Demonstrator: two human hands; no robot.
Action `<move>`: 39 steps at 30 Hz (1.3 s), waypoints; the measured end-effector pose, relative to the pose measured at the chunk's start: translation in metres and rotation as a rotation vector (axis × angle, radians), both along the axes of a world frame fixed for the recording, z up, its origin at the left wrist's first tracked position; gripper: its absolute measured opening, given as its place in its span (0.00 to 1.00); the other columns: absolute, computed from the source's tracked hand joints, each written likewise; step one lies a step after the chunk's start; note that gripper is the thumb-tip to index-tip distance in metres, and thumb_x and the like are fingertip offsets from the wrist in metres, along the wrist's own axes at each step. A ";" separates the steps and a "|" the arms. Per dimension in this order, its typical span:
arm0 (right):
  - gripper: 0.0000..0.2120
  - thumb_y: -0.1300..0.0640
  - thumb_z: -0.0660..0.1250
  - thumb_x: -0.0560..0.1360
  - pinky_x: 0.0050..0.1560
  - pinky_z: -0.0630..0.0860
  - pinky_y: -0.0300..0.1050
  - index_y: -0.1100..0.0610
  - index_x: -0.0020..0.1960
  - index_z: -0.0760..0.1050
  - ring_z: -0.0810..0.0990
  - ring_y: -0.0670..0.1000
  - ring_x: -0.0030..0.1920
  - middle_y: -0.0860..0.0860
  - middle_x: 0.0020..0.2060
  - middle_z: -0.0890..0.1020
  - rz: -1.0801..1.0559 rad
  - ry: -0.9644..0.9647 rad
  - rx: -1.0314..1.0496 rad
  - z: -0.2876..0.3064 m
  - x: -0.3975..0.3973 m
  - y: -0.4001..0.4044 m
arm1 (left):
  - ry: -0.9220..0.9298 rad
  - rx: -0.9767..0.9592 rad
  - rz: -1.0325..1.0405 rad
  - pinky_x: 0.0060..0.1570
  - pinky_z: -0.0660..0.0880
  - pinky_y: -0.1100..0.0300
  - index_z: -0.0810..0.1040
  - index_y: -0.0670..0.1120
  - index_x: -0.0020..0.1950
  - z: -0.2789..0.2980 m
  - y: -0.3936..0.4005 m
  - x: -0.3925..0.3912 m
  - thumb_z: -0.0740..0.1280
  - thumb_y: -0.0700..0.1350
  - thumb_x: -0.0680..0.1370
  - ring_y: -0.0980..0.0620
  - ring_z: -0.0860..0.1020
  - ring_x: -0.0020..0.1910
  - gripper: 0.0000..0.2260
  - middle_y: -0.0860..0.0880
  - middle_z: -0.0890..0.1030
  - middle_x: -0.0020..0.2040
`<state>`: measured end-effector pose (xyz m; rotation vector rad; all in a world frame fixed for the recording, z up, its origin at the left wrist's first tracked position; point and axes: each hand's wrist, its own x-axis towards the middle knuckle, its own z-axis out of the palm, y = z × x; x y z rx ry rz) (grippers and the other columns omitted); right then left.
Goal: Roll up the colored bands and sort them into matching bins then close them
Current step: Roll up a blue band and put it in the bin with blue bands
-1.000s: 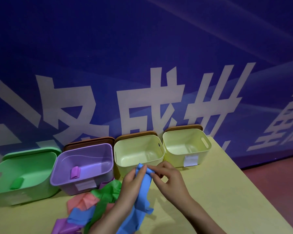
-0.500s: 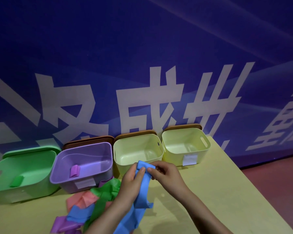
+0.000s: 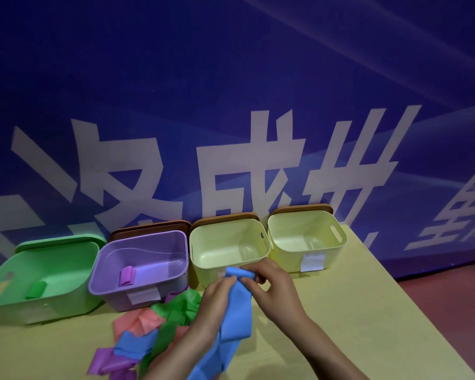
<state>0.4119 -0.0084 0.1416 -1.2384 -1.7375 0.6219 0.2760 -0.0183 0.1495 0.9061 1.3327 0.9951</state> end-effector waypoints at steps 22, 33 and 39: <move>0.10 0.62 0.63 0.79 0.43 0.73 0.33 0.51 0.53 0.81 0.78 0.41 0.41 0.46 0.40 0.82 0.094 0.334 -0.344 0.014 -0.001 -0.003 | 0.026 0.114 0.000 0.40 0.73 0.59 0.79 0.46 0.47 0.006 0.002 -0.004 0.61 0.41 0.81 0.49 0.78 0.40 0.08 0.45 0.81 0.43; 0.05 0.61 0.66 0.78 0.36 0.66 0.33 0.59 0.42 0.75 0.70 0.40 0.32 0.41 0.29 0.75 0.080 0.158 -0.258 0.010 -0.001 0.002 | 0.178 0.246 -0.101 0.43 0.72 0.59 0.77 0.38 0.50 -0.004 0.002 -0.008 0.61 0.40 0.81 0.52 0.77 0.43 0.08 0.37 0.81 0.48; 0.06 0.59 0.67 0.77 0.39 0.70 0.36 0.54 0.41 0.77 0.74 0.42 0.35 0.43 0.33 0.78 0.061 0.322 -0.285 0.012 -0.005 0.004 | -0.120 0.073 -0.024 0.41 0.73 0.59 0.82 0.43 0.49 0.006 0.003 -0.009 0.64 0.44 0.79 0.50 0.80 0.41 0.08 0.45 0.83 0.42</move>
